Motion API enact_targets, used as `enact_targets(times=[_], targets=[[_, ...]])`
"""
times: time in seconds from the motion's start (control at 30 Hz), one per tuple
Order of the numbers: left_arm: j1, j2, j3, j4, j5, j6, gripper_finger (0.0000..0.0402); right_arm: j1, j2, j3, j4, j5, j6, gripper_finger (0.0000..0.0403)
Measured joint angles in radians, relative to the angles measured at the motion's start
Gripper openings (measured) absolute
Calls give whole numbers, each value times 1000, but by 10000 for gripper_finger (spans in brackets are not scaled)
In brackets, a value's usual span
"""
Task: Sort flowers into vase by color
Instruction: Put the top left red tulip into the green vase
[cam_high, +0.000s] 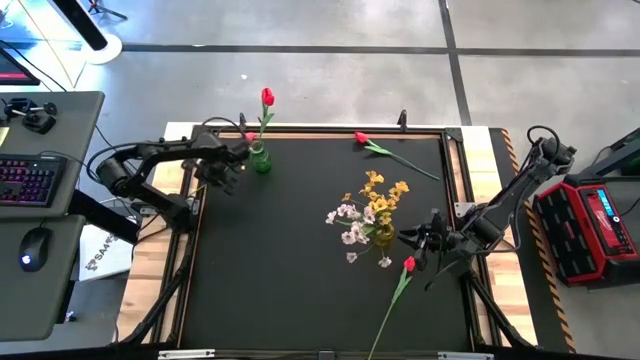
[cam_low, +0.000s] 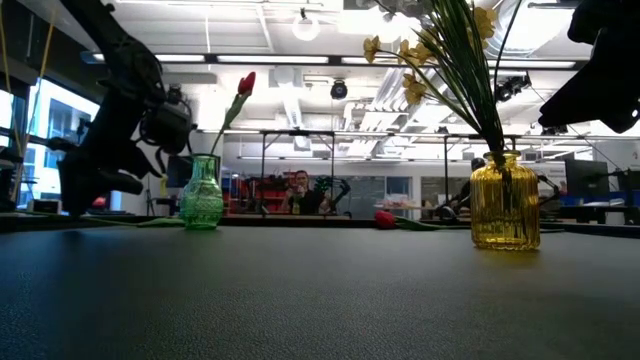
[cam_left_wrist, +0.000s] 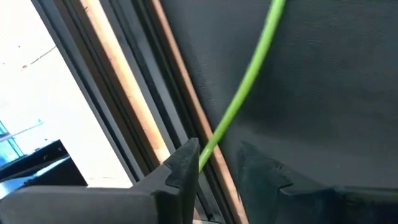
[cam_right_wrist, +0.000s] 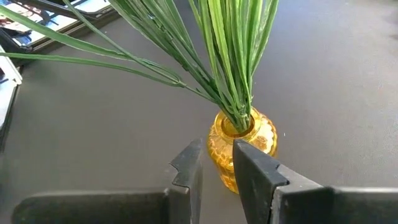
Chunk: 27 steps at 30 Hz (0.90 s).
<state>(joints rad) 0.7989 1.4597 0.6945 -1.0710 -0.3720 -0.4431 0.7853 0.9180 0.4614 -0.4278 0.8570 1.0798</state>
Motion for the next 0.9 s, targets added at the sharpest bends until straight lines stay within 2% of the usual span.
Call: enact_targets(times=[0.13, 0.33, 0.67, 0.9], targets=[[41, 0, -1, 13, 22, 18, 71, 0, 0, 0, 2, 0, -6, 75], [81, 0, -10, 58, 136, 87, 68, 0, 0, 0, 9, 0, -25, 75], [83, 0, -10, 60, 138, 87, 63, 0, 0, 0, 9, 0, -34, 75], [83, 0, -10, 59, 137, 88, 11, 0, 0, 0, 9, 0, -34, 75]])
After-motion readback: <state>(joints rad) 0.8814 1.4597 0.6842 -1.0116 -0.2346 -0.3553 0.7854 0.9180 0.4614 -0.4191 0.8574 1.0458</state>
